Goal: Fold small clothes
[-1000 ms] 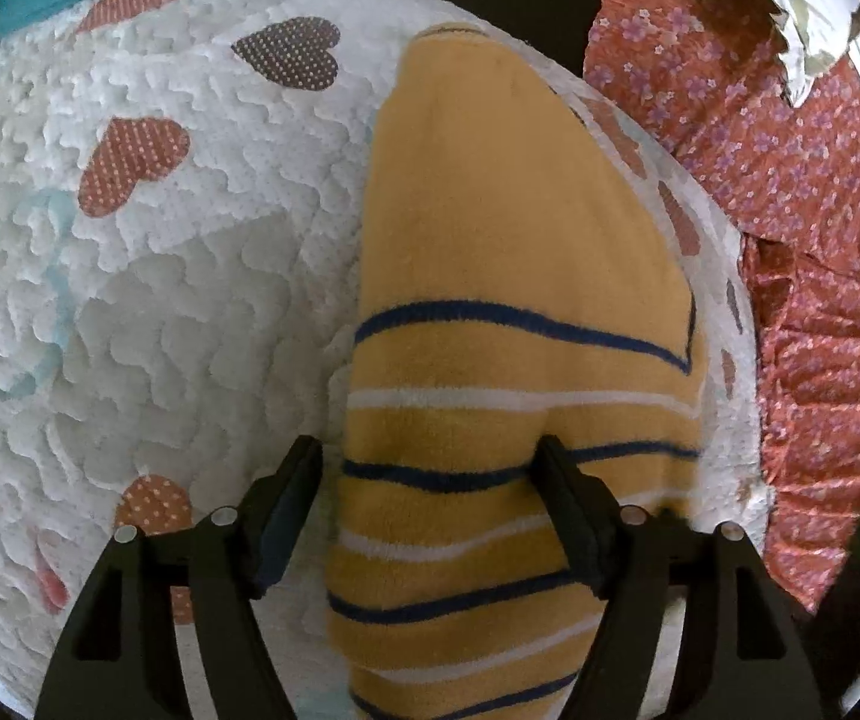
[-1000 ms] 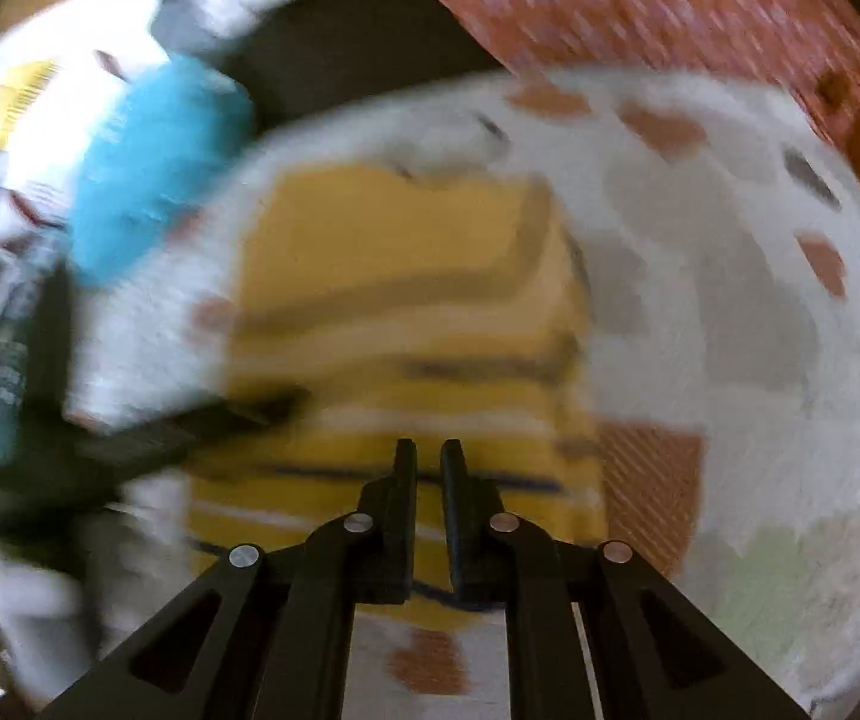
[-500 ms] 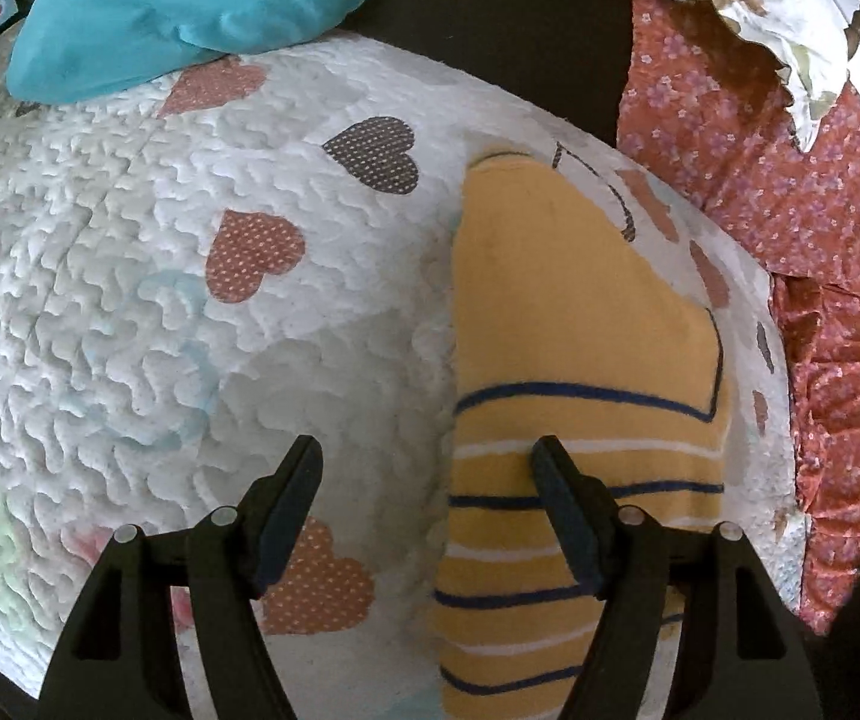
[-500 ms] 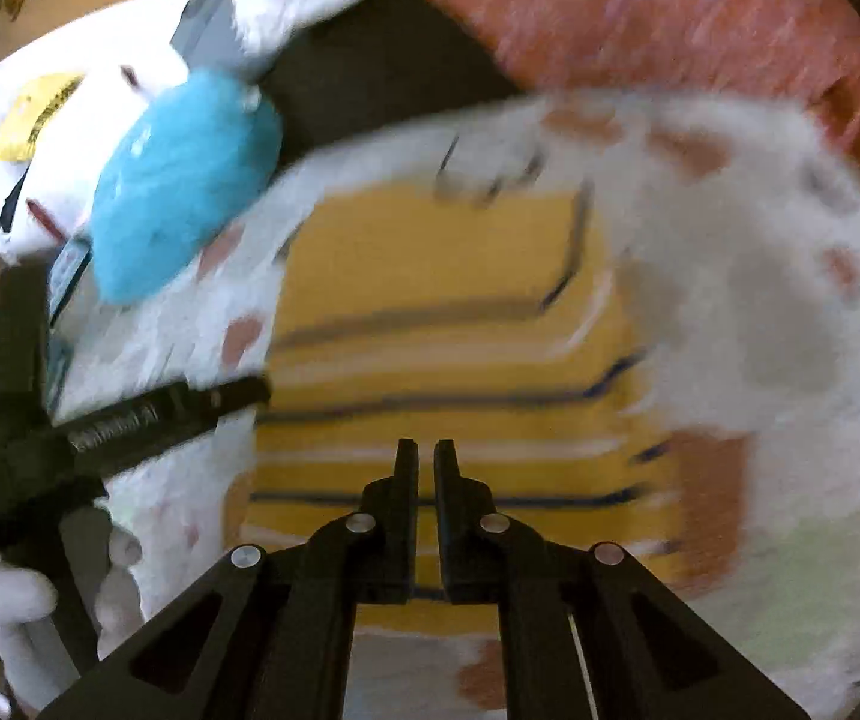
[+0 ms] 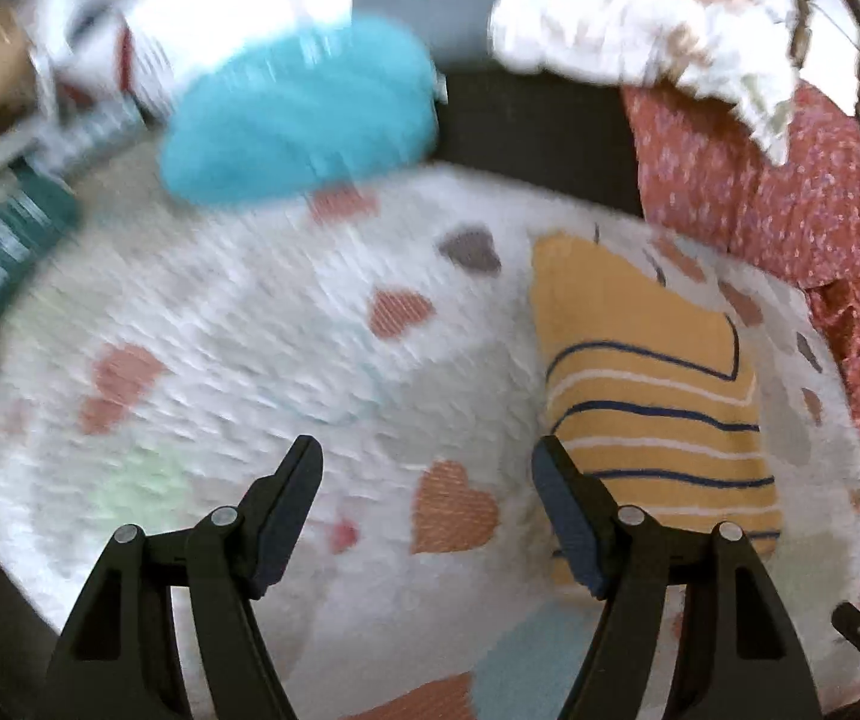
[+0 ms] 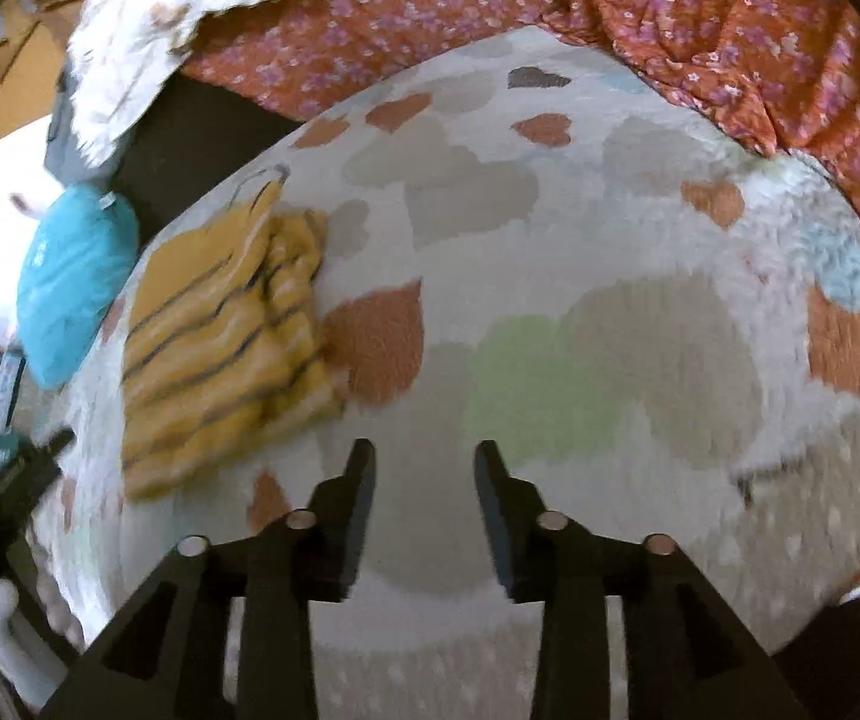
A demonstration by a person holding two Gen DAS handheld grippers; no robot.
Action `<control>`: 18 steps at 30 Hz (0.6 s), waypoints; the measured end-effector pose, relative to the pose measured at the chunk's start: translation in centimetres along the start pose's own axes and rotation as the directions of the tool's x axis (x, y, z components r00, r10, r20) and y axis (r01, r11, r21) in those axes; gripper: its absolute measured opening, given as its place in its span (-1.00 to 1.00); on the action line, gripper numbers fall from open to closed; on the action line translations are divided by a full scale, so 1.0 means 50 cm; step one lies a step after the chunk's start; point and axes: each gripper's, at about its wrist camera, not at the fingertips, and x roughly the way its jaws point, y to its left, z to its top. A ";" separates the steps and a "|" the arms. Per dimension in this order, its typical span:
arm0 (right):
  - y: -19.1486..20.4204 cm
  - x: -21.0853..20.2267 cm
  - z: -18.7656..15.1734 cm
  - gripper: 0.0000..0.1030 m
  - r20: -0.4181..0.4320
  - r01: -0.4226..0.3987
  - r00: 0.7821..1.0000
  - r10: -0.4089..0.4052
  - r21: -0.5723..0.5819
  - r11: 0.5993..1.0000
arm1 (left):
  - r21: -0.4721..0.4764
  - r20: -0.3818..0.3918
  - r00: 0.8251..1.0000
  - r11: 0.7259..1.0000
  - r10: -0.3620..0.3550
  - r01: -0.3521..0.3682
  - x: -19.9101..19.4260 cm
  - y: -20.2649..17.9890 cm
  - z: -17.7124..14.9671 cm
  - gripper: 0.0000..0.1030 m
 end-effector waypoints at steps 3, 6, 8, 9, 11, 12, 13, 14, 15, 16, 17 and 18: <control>0.046 0.002 -0.078 -0.22 -0.009 -0.003 1.000 0.002 -0.098 0.995 | 0.011 0.095 0.994 0.998 0.060 -0.062 -0.103 -0.001 -0.049 0.53; 0.069 -0.023 -0.133 -0.22 0.012 -0.002 1.000 0.005 -0.190 0.982 | 0.016 0.202 0.975 0.995 0.095 -0.101 -0.210 -0.010 -0.095 0.97; 0.088 -0.037 -0.158 -0.21 0.055 0.001 0.998 0.013 -0.247 0.969 | 0.038 0.285 0.949 0.987 0.137 -0.154 -0.274 -0.029 -0.115 1.00; 0.097 -0.049 -0.169 -0.16 0.083 0.008 0.996 0.016 -0.278 0.961 | 0.047 0.306 0.940 0.983 0.155 -0.177 -0.295 -0.038 -0.122 1.00; 0.112 -0.072 -0.192 0.02 0.155 0.043 0.988 0.009 -0.326 0.944 | 0.067 0.307 0.931 0.972 0.196 -0.226 -0.325 -0.061 -0.129 1.00; 0.116 -0.084 -0.205 0.23 0.198 0.066 0.980 0.003 -0.342 0.937 | 0.079 0.288 0.937 0.970 0.197 -0.228 -0.330 -0.070 -0.129 1.00; 0.118 -0.094 -0.214 0.46 0.239 0.090 0.971 -0.003 -0.353 0.931 | 0.098 0.247 0.954 0.975 0.170 -0.200 -0.332 -0.081 -0.129 1.00; 0.121 -0.105 -0.225 0.56 0.272 0.107 0.962 -0.006 -0.361 0.927 | 0.108 0.214 0.965 0.979 0.149 -0.175 -0.330 -0.086 -0.131 1.00; 0.122 -0.114 -0.234 0.69 0.302 0.119 0.953 -0.003 -0.368 0.922 | 0.118 0.182 0.974 0.981 0.133 -0.156 -0.326 -0.092 -0.135 1.00; 0.122 -0.120 -0.234 0.73 0.315 0.122 0.949 0.001 -0.371 0.921 | 0.126 0.152 0.980 0.981 0.126 -0.146 -0.318 -0.098 -0.142 1.00; 0.120 -0.125 -0.237 0.73 0.327 0.124 0.945 0.005 -0.374 0.919 | 0.136 0.126 0.985 0.981 0.121 -0.138 -0.309 -0.105 -0.152 1.00; 0.118 -0.130 -0.237 0.74 0.337 0.126 0.941 0.008 -0.373 0.919 | 0.148 0.103 0.988 0.981 0.113 -0.128 -0.300 -0.112 -0.161 1.00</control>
